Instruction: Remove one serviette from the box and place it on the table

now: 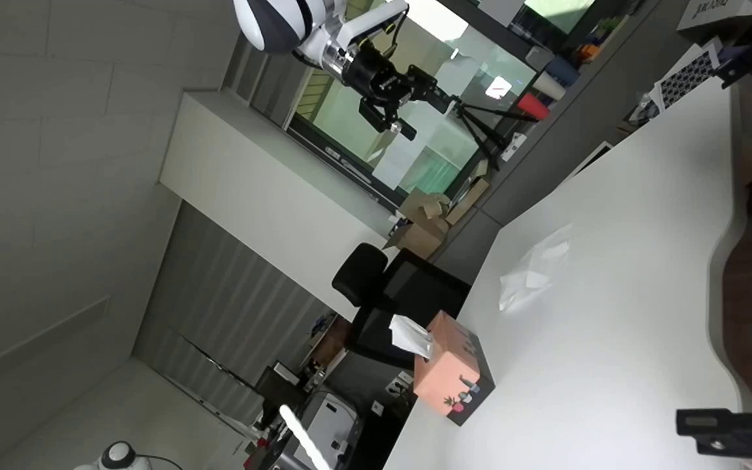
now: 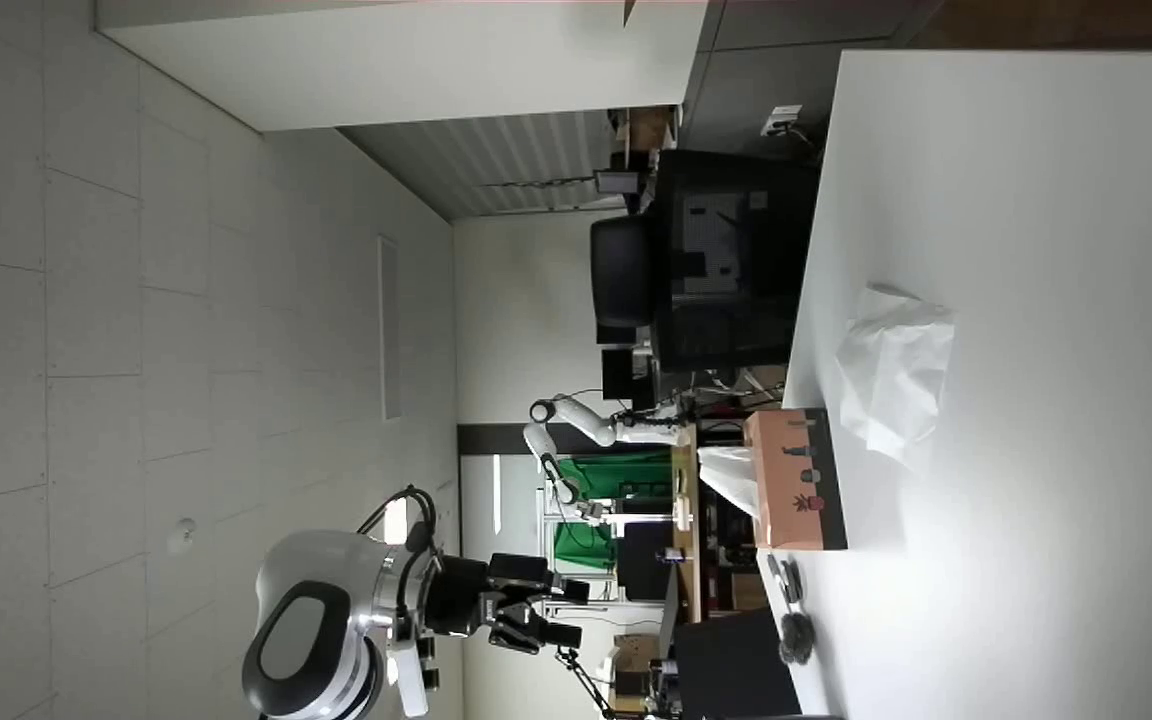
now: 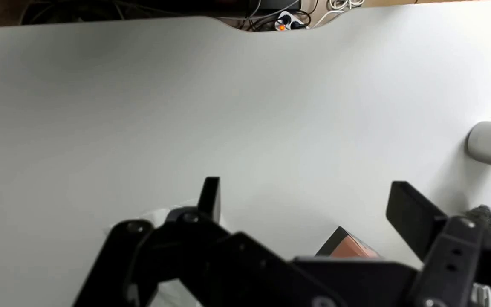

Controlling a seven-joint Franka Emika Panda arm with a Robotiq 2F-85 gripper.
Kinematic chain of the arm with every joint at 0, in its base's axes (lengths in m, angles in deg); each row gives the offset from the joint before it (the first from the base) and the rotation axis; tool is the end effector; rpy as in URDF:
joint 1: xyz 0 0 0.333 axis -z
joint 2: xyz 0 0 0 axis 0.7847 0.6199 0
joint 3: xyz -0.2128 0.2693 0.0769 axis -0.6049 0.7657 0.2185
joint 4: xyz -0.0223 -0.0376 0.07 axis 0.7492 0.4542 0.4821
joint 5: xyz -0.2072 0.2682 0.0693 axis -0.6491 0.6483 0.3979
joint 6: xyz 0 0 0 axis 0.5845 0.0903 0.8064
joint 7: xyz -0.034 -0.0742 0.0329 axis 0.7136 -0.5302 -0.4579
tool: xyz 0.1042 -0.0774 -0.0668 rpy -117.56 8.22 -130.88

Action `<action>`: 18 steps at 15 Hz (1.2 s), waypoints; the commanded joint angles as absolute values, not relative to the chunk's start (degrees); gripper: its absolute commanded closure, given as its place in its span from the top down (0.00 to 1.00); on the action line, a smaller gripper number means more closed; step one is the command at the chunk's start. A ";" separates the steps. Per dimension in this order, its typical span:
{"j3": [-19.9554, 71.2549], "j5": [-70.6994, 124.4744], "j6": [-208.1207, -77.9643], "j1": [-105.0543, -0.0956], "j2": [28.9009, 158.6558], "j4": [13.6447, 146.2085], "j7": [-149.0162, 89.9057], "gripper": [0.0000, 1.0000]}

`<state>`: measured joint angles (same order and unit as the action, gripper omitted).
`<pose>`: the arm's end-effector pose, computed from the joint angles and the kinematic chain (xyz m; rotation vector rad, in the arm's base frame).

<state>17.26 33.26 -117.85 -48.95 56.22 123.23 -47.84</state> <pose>0.3529 -0.0941 0.4697 -2.9867 0.0440 0.0973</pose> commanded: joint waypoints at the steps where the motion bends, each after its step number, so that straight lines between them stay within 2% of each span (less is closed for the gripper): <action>1: 18.20 33.62 -117.72 -47.90 56.33 123.14 -48.16 1.00; 3: 17.97 33.90 -119.44 -47.89 57.27 122.50 -48.37 1.00; 6: 18.05 34.44 -128.71 -47.84 62.65 119.54 -47.41 1.00; 11: 19.85 37.93 -140.12 -48.72 79.03 107.91 -47.03 1.00; 14: 21.31 39.22 -142.01 -49.65 88.71 98.41 -43.65 1.00; 18: 25.02 35.85 -138.08 -49.97 99.37 85.29 -33.79 1.00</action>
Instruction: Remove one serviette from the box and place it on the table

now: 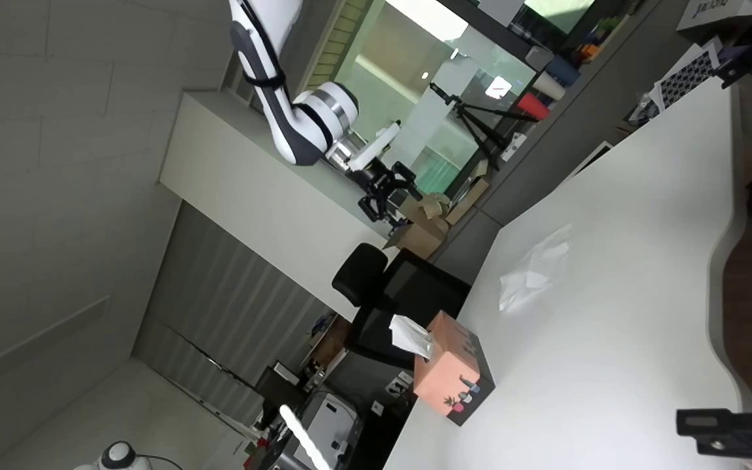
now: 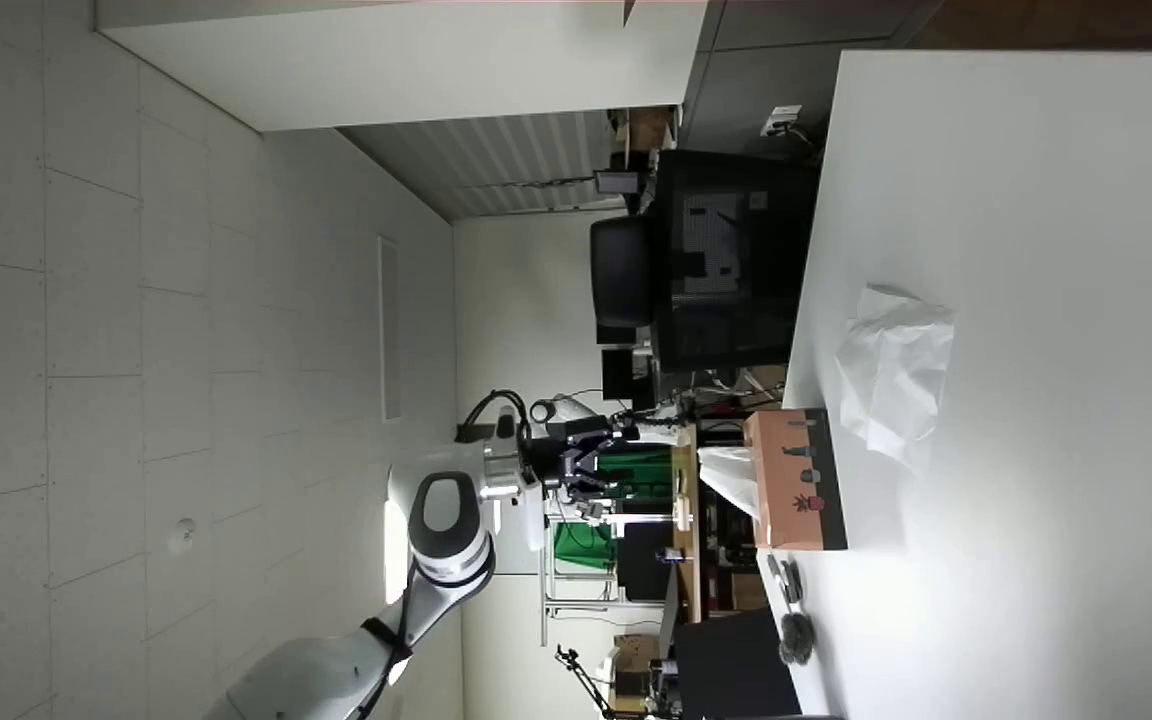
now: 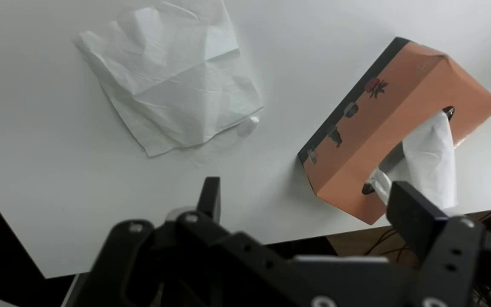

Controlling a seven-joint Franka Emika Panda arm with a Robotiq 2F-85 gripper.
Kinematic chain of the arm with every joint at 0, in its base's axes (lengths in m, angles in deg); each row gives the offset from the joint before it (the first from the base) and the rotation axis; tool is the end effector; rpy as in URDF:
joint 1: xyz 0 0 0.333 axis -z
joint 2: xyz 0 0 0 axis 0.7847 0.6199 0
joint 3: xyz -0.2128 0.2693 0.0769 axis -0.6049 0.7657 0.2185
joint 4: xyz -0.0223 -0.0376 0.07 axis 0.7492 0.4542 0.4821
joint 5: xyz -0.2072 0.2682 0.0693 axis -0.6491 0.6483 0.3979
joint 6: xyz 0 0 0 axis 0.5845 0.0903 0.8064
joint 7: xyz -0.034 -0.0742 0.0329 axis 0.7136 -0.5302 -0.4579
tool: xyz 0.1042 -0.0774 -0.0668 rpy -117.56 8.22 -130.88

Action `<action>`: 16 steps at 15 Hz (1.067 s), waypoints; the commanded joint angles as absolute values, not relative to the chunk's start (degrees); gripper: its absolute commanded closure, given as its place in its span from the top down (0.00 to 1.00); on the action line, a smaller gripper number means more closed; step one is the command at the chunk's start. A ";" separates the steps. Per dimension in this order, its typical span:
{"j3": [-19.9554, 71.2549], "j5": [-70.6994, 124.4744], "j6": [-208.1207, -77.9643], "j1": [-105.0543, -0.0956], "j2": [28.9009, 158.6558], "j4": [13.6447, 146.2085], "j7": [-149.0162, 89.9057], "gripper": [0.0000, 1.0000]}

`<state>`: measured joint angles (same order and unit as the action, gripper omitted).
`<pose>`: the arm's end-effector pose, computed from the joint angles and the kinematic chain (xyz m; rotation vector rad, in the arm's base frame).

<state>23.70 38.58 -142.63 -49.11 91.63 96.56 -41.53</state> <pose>0.6014 -0.0792 0.4117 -3.0542 0.1684 -0.3095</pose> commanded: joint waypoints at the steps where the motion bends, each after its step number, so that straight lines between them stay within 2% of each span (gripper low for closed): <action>1: 25.48 34.85 -136.17 -50.63 101.62 82.05 -31.84 1.00; 2: 25.71 33.01 -132.87 -51.53 103.70 78.90 -30.34 1.00; 3: 26.46 35.24 -138.21 -49.60 98.97 87.00 -34.89 1.00; 6: 26.75 33.62 -135.22 -51.18 103.08 81.38 -32.18 1.00; 14: 26.56 33.61 -134.50 -50.86 103.42 80.41 -32.12 1.00; 16: 25.97 32.46 -134.74 -52.09 106.91 76.52 -28.28 1.00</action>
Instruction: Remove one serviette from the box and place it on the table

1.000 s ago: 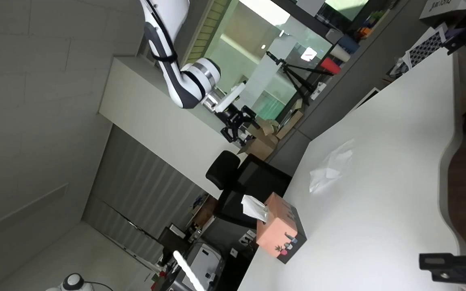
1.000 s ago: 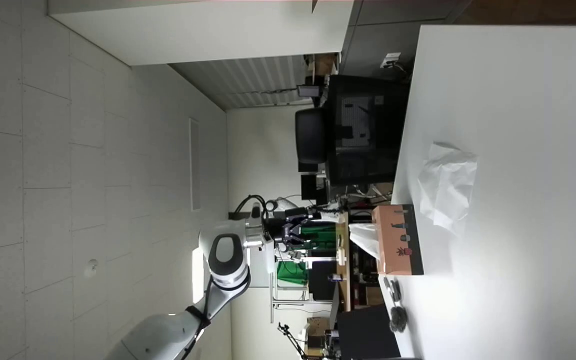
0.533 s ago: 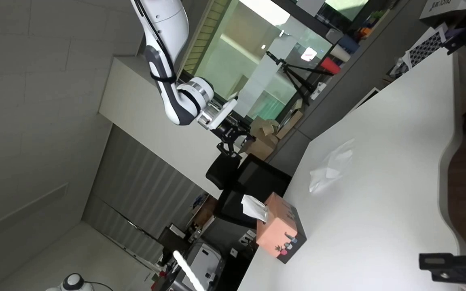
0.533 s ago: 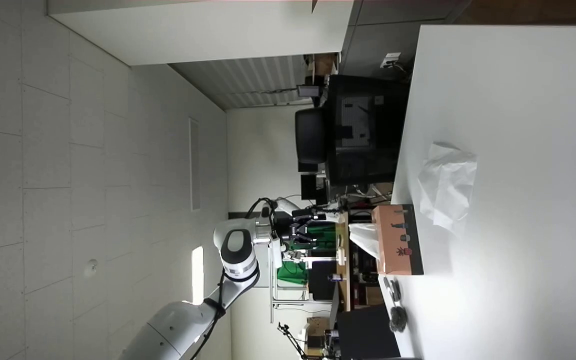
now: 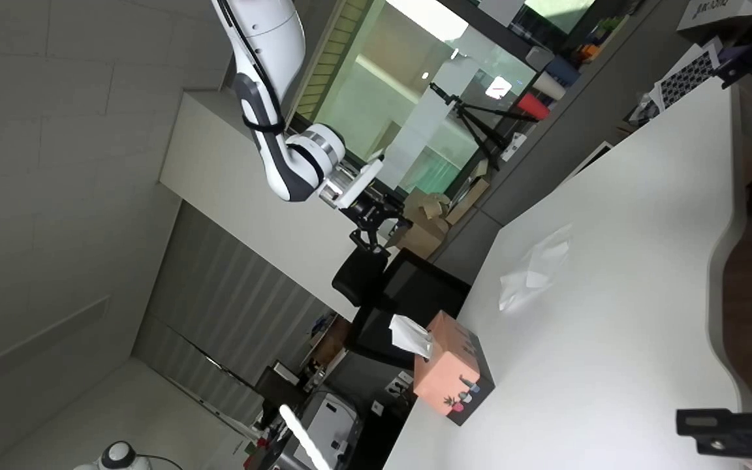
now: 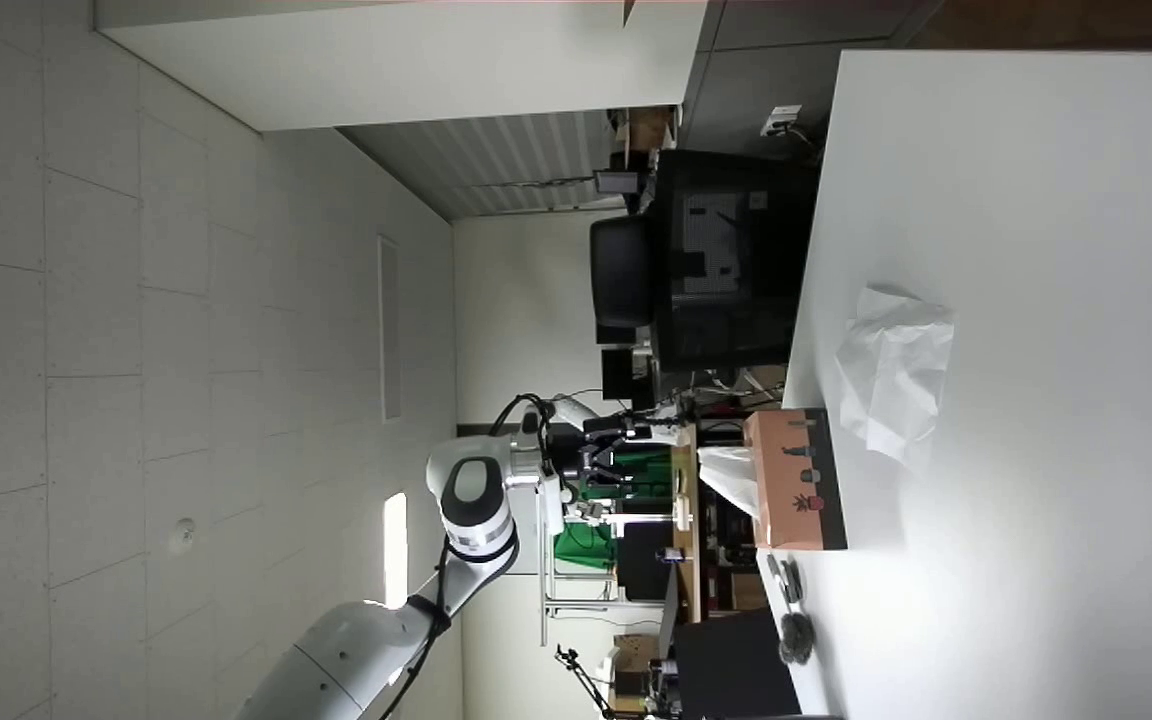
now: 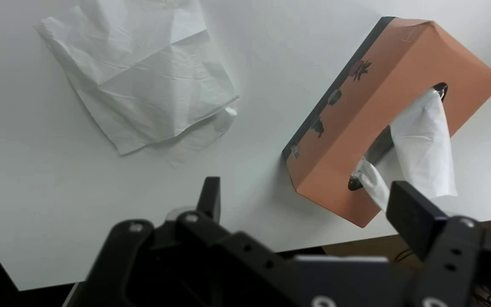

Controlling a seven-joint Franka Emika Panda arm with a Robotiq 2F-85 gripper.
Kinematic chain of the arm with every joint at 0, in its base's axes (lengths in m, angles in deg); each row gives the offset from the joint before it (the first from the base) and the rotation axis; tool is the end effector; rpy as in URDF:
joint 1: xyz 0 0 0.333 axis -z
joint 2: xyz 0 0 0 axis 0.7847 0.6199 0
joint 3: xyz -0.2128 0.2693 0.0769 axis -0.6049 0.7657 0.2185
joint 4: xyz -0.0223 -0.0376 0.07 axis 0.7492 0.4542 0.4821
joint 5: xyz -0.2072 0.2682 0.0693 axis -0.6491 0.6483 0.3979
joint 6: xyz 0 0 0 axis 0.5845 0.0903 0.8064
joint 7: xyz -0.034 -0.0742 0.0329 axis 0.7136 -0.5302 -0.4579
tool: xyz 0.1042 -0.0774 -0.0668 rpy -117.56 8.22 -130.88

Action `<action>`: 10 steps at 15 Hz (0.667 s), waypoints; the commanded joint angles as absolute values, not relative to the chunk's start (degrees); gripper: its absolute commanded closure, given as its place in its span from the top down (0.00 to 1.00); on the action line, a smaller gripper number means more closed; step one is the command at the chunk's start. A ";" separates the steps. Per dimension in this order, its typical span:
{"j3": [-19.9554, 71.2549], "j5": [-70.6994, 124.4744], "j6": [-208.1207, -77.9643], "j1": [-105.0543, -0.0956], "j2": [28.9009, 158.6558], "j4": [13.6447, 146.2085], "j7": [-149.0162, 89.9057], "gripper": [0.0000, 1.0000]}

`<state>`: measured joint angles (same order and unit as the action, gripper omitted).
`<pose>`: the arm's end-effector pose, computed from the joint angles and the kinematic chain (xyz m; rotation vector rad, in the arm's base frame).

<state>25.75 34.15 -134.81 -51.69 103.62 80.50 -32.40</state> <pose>0.6674 -0.0339 0.3859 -3.0970 0.2021 -0.1942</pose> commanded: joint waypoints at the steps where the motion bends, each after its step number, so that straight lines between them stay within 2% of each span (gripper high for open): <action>1: 25.90 32.15 -133.18 -52.80 108.86 74.17 -26.17 1.00; 6: 27.33 34.03 -134.53 -56.14 116.31 67.39 -16.36 1.00; 10: 27.71 33.67 -141.56 -59.65 120.57 65.36 -12.43 1.00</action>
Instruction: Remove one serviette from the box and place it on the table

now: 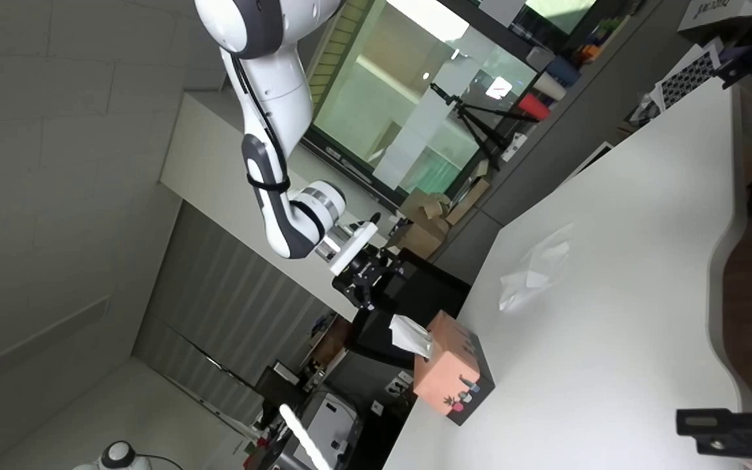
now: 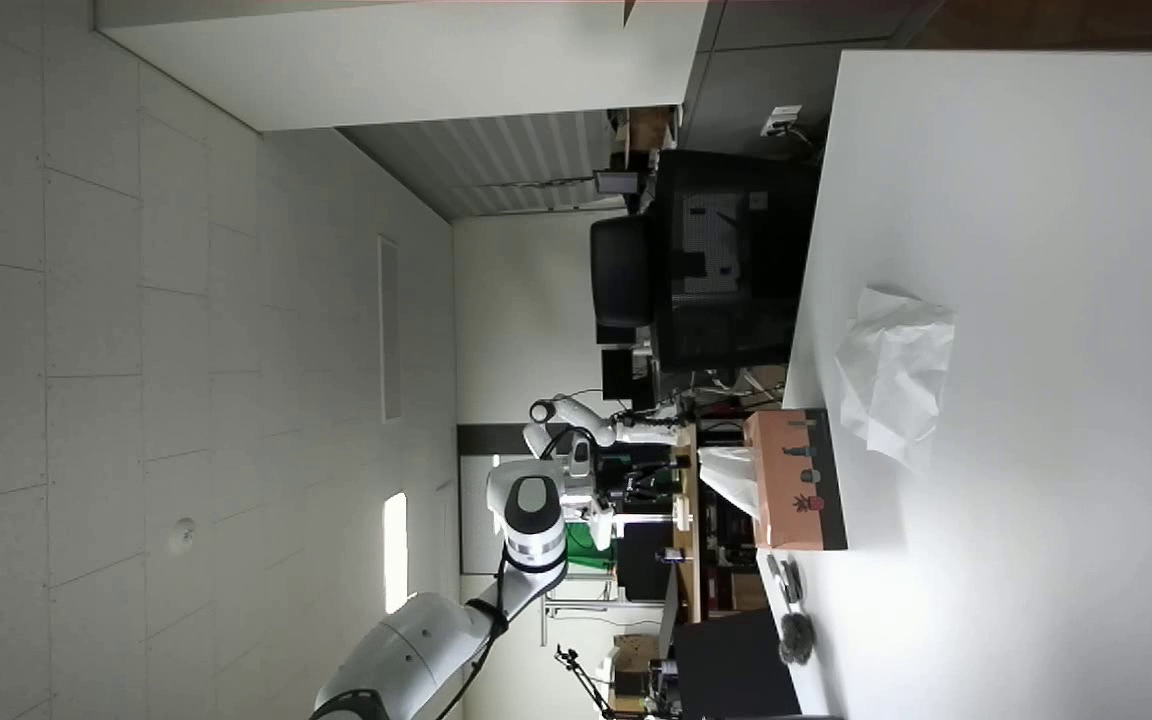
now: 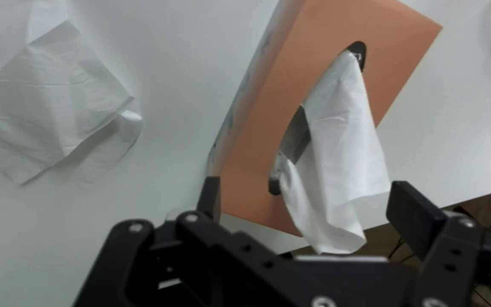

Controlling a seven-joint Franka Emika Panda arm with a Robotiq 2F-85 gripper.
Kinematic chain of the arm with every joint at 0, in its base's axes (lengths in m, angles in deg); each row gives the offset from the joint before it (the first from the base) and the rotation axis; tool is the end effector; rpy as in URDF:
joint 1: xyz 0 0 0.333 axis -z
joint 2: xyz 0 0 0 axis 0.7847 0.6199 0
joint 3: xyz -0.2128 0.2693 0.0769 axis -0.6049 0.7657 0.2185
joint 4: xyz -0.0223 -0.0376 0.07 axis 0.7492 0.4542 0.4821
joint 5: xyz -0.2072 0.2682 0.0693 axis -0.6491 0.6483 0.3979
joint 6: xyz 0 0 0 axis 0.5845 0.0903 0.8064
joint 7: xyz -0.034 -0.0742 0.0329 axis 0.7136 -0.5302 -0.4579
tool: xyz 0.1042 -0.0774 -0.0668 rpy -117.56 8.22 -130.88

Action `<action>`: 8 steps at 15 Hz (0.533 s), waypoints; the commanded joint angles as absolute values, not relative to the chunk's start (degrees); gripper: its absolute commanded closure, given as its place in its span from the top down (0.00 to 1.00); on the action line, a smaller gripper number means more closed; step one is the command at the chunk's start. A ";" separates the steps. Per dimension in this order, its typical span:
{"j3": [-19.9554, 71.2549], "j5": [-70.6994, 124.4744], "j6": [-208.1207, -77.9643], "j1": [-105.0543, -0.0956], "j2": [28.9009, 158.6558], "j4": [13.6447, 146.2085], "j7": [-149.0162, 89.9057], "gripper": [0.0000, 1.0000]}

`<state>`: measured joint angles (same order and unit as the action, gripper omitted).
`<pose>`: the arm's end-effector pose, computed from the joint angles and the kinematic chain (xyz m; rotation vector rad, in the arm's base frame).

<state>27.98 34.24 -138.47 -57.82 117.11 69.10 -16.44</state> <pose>0.7241 0.0656 0.3151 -3.0335 0.4088 -0.2137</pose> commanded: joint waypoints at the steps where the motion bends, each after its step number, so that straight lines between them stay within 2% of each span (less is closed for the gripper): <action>1: 27.25 33.14 -143.05 -60.52 121.61 64.90 -11.57 1.00; 5: 24.82 30.81 -144.47 -62.89 124.88 63.42 -8.64 1.00; 6: 24.53 30.57 -142.98 -63.06 125.54 62.75 -8.17 0.75; 7: 24.06 30.34 -142.73 -63.32 126.30 62.10 -7.53 0.75; 8: 23.79 30.29 -142.29 -63.45 126.99 61.51 -7.14 0.69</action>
<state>25.34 31.69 -144.88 -62.60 124.38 65.71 -10.77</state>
